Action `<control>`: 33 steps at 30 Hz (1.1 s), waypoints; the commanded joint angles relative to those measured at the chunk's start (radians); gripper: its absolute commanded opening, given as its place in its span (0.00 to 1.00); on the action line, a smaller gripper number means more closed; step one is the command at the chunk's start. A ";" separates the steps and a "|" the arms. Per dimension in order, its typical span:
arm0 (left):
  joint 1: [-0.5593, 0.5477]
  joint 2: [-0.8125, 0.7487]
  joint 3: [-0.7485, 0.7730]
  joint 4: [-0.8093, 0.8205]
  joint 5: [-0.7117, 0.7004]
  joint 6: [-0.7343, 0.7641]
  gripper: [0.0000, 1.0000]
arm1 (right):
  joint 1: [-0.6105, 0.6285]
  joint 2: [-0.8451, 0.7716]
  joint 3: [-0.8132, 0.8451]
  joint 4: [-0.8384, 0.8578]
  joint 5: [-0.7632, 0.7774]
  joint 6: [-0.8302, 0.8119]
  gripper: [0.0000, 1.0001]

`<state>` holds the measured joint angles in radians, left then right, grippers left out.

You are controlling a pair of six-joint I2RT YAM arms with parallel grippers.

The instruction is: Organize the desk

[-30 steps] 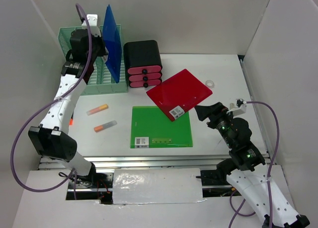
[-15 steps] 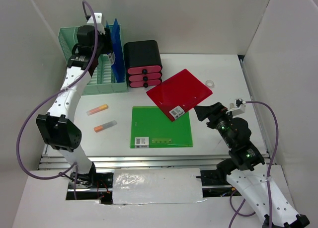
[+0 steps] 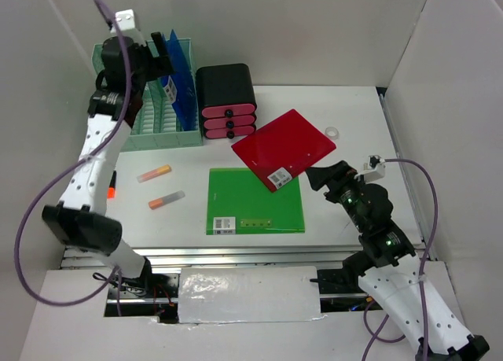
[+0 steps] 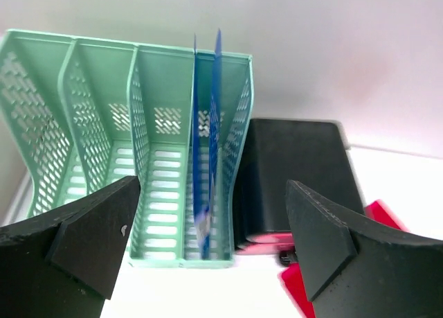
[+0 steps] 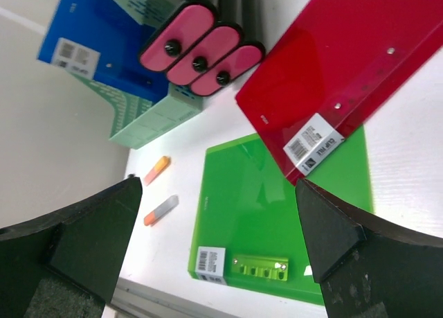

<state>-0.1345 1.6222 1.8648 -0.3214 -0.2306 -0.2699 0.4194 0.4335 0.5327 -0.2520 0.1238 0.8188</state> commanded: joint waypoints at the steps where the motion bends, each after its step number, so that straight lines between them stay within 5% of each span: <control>1: -0.001 -0.215 -0.073 -0.027 -0.044 -0.106 0.99 | 0.002 0.074 0.018 0.033 0.045 -0.017 1.00; 7: -0.002 -0.557 -0.524 -0.015 0.078 -0.271 0.99 | -0.002 0.243 0.058 -0.073 0.016 -0.006 1.00; 12: -0.002 -0.732 -0.838 0.032 0.249 -0.330 0.99 | -0.005 0.287 -0.075 0.074 -0.119 0.060 1.00; 17: -0.004 -0.748 -0.900 -0.050 0.300 -0.275 0.99 | -0.027 0.414 -0.125 0.148 -0.055 0.117 1.00; 33: -0.004 -0.823 -1.053 -0.084 0.401 -0.196 0.99 | -0.191 0.918 -0.054 0.470 -0.205 0.164 0.94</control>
<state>-0.1345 0.8196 0.8181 -0.4309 0.1349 -0.4984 0.2615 1.3045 0.4438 0.1322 -0.0448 0.9760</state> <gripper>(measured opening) 0.994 0.942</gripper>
